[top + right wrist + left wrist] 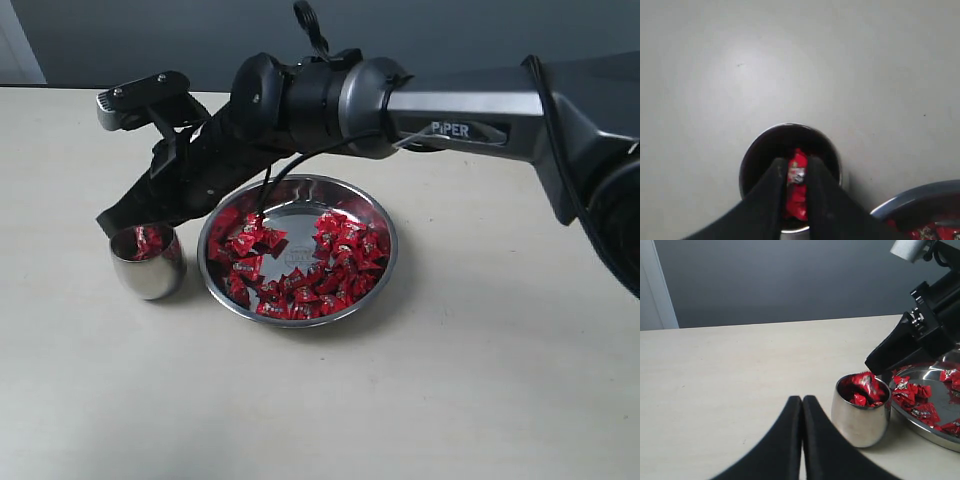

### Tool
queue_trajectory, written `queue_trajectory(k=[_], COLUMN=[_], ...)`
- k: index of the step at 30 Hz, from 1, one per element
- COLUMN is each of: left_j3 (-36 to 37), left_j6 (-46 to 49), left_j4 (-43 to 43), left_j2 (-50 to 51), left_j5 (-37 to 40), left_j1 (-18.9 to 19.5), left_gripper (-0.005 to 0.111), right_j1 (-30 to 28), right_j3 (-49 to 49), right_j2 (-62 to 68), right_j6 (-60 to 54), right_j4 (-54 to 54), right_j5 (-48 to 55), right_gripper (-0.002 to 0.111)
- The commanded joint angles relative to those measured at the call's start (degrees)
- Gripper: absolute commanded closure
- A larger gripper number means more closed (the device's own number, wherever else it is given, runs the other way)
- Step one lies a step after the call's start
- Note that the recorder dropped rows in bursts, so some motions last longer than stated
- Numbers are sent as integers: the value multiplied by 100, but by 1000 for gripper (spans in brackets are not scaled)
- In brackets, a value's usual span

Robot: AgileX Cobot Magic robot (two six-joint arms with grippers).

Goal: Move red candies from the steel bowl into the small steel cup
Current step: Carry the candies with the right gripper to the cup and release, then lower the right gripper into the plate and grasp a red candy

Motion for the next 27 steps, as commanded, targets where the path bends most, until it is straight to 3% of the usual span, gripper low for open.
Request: queue_trajectory(k=[1,7,11,27], left_j3=[14,14,14,14], left_j6=[-13,-13,-13,-13], left_j4=[4,4,4,4], left_j2=[-26,-26,-26,-26], left_j5=[1,1,1,1], left_j1=[-10,-10,-10,-10], left_gripper=[106,106,106,106], right_j1=[-3,-301,-714,-860], right_j3=[4,4,4,4], right_j2=[-25,-161,-54,540], right_j6=[-97,772,1434,1438], right_j4=[-16,-1163,-2151,-2460], right_j5=[-78,147,942,918], right_gripper=[70,70,70,70])
